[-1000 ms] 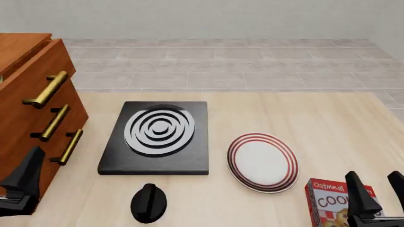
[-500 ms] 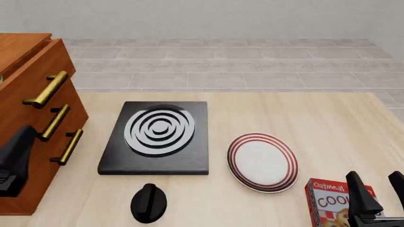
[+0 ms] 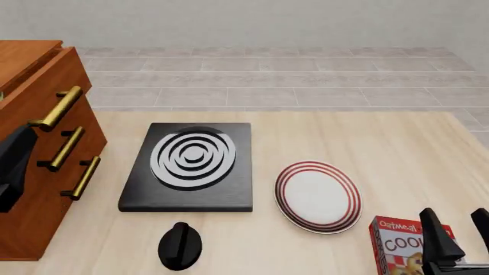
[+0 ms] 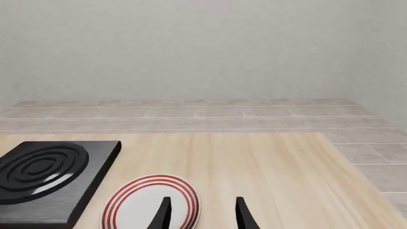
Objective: Pick the akita bowl in the top layer of the wooden cabinet and place it on the plate.
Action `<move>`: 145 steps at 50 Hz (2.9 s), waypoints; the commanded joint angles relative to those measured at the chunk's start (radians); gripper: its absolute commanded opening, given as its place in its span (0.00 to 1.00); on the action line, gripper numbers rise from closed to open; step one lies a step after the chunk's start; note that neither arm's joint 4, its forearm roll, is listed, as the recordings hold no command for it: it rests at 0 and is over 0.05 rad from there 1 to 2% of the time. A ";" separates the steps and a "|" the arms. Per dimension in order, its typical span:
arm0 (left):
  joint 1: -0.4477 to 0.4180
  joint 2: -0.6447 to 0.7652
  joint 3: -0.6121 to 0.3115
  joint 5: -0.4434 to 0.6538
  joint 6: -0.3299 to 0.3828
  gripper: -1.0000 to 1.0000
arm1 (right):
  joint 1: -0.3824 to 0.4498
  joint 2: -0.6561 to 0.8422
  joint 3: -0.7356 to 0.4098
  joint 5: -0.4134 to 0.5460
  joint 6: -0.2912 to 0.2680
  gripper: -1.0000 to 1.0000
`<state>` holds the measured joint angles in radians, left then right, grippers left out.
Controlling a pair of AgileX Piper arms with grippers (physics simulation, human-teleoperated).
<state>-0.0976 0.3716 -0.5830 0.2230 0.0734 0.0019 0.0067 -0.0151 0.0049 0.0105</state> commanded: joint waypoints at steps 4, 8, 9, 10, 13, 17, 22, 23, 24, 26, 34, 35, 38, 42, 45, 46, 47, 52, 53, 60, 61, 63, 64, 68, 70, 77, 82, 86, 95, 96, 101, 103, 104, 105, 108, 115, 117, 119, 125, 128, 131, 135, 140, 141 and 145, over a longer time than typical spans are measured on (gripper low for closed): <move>0.003 0.057 -0.087 0.045 0.012 1.00 | 0.005 0.003 0.000 -0.001 -0.004 1.00; 0.008 0.084 -0.126 0.073 0.003 1.00 | 0.004 0.018 -0.001 -0.015 -0.005 1.00; 0.008 0.084 -0.127 0.073 0.003 1.00 | 0.004 0.018 -0.001 -0.016 -0.005 1.00; 0.003 0.092 -0.144 0.085 0.012 1.00 | 0.003 0.024 -0.001 -0.022 -0.005 1.00; 0.005 0.099 -0.157 0.090 0.011 1.00 | 0.003 0.029 -0.001 -0.028 -0.006 1.00; 0.010 0.117 -0.189 0.106 0.014 1.00 | 0.002 0.038 -0.001 -0.037 -0.007 1.00; 0.013 0.130 -0.216 0.119 0.004 1.00 | 0.002 0.036 -0.001 -0.035 -0.008 1.00; 0.013 0.136 -0.218 0.120 0.012 1.00 | 0.002 0.031 -0.002 -0.030 -0.008 1.00; 0.010 0.141 -0.221 0.121 0.012 1.00 | 0.003 0.027 -0.002 -0.026 -0.009 1.00; 0.010 0.150 -0.226 0.122 0.017 1.00 | 0.003 0.016 -0.002 -0.014 -0.008 1.00; 0.020 0.182 -0.261 0.147 0.021 1.00 | 0.001 0.003 -0.002 -0.002 -0.007 1.00; 0.020 0.188 -0.264 0.150 0.022 1.00 | 0.001 0.005 -0.002 -0.004 -0.007 1.00; 0.020 0.190 -0.266 0.152 0.031 1.00 | 0.001 0.005 -0.002 -0.004 -0.007 1.00; 0.043 0.226 -0.298 0.173 0.048 1.00 | 0.002 0.007 -0.001 -0.006 -0.006 1.00; 0.054 0.241 -0.316 0.187 0.052 1.00 | 0.002 0.010 -0.002 -0.009 -0.005 1.00; 0.057 0.246 -0.321 0.191 0.051 1.00 | 0.002 0.010 -0.002 -0.010 -0.005 1.00; 0.057 0.246 -0.321 0.191 0.051 1.00 | 0.002 0.010 -0.002 -0.010 -0.005 1.00; 0.060 0.271 -0.355 0.222 0.060 1.00 | 0.003 0.010 -0.002 -0.009 -0.004 1.00; 0.060 0.275 -0.360 0.227 0.065 1.00 | 0.003 0.008 -0.002 -0.008 -0.004 1.00; 0.073 0.307 -0.425 0.268 0.090 1.00 | -0.001 -0.002 -0.002 0.001 -0.001 1.00; 0.075 0.312 -0.431 0.271 0.083 1.00 | -0.001 -0.003 -0.003 0.001 0.000 1.00; 0.069 0.318 -0.435 0.277 0.073 1.00 | -0.002 -0.005 -0.003 0.002 0.000 1.00; 0.074 0.321 -0.432 0.278 0.091 1.00 | -0.002 -0.005 -0.003 0.002 0.001 1.00; 0.076 0.330 -0.440 0.290 0.095 1.00 | -0.003 -0.006 -0.003 0.002 0.002 1.00; 0.095 0.333 -0.449 0.295 0.103 1.00 | -0.002 -0.006 -0.003 0.001 0.003 1.00; 0.102 0.351 -0.459 0.316 0.098 1.00 | -0.003 -0.006 -0.002 0.001 0.005 1.00; 0.120 0.374 -0.463 0.335 0.105 1.00 | -0.003 -0.006 -0.002 0.000 0.007 1.00; 0.120 0.391 -0.476 0.360 0.102 1.00 | -0.004 -0.005 -0.002 -0.002 0.009 1.00; 0.127 0.420 -0.496 0.405 0.086 1.00 | -0.005 -0.005 -0.004 -0.003 0.010 1.00; 0.135 0.422 -0.496 0.405 0.088 1.00 | -0.005 -0.005 -0.004 -0.003 0.011 1.00; 0.135 0.435 -0.518 0.428 0.097 1.00 | -0.004 -0.005 -0.005 -0.004 0.012 1.00; 0.138 0.439 -0.526 0.439 0.103 1.00 | -0.003 -0.005 -0.005 -0.004 0.013 1.00; 0.135 0.442 -0.533 0.451 0.103 1.00 | -0.002 -0.005 -0.005 -0.004 0.014 1.00; 0.135 0.442 -0.534 0.451 0.103 1.00 | -0.002 -0.005 -0.005 -0.004 0.014 1.00; 0.153 0.450 -0.542 0.466 0.113 1.00 | -0.002 -0.006 -0.004 -0.004 0.015 1.00; 0.156 0.469 -0.550 0.508 0.092 1.00 | 0.001 -0.006 -0.004 -0.003 0.014 1.00; 0.155 0.474 -0.553 0.512 0.089 1.00 | 0.002 -0.006 -0.005 -0.002 0.014 1.00; 0.166 0.478 -0.558 0.518 0.102 1.00 | 0.004 -0.006 -0.004 -0.001 0.014 1.00; 0.212 0.491 -0.569 0.530 0.128 1.00 | 0.005 -0.005 -0.005 -0.001 0.013 1.00; 0.226 0.498 -0.556 0.533 0.135 1.00 | 0.003 -0.005 -0.006 0.000 0.014 1.00; 0.248 0.507 -0.556 0.533 0.158 1.00 | 0.001 -0.004 -0.005 0.001 0.015 1.00; 0.262 0.513 -0.553 0.548 0.160 1.00 | 0.001 -0.005 -0.006 0.002 0.014 1.00; 0.272 0.524 -0.549 0.554 0.188 1.00 | 0.001 -0.006 -0.005 0.002 0.013 1.00; 0.268 0.527 -0.551 0.557 0.181 1.00 | 0.001 -0.006 -0.005 0.002 0.013 1.00; 0.273 0.533 -0.545 0.559 0.176 1.00 | 0.001 -0.005 -0.005 0.003 0.012 1.00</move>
<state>0.1536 0.8861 -1.1334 0.7673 0.2363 0.0031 0.0013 -0.0202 0.0064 0.0238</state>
